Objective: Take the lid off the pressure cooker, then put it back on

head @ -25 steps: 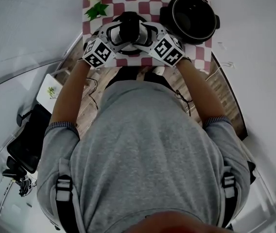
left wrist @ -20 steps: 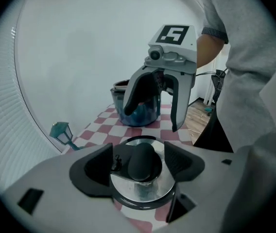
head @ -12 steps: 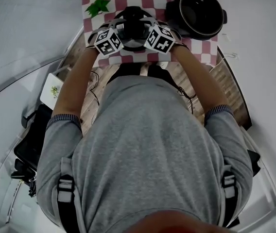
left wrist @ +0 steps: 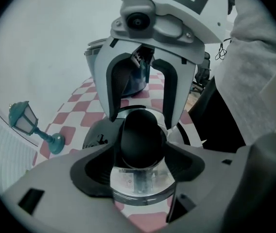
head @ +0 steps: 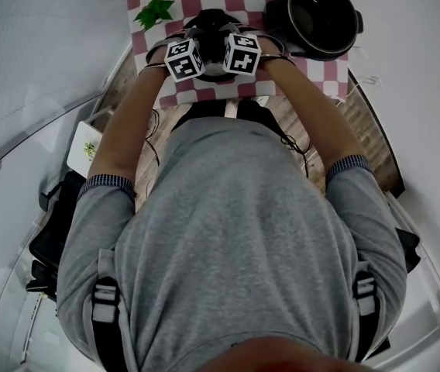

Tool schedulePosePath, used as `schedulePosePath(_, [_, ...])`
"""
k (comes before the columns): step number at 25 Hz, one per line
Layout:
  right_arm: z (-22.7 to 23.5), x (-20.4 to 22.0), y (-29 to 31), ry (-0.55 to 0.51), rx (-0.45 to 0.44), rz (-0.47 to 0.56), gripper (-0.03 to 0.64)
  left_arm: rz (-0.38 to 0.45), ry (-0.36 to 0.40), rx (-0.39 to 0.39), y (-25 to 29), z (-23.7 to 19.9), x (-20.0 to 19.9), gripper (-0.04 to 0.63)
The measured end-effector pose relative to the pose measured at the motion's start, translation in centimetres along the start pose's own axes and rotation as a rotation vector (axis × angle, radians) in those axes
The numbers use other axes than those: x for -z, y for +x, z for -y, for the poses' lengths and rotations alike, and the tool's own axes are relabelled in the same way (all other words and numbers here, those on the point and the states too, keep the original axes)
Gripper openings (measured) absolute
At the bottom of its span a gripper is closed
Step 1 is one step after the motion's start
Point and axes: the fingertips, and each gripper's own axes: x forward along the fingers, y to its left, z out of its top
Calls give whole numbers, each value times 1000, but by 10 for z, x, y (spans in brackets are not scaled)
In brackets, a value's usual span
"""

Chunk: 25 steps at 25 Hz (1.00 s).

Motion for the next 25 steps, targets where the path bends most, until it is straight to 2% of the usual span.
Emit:
schedulePosePath(8, [-4,5,15,-41,-41,-85,351,-64,18,32,9,0,8,345])
schedulePosePath(10, [-6,7,18,-44,-50,-98,327,-75,23,43,12,1,9,345])
schedulePosePath(14, [-2,9,23,-61,-22,-113,293,-87,4,62,15,0,11,344])
schedulePosePath(21, [-2,10,27,-60,-30,-126,295,-88,-15,85,16,1,9,342])
schedulePosePath(23, [-1,11,28,-62,-33,-124,291,-93,-6,93,16,2,8,302])
schedulePosePath(25, [-1,11,27,-61,-34,-121,291,-102,-1,94,16,3,8,299])
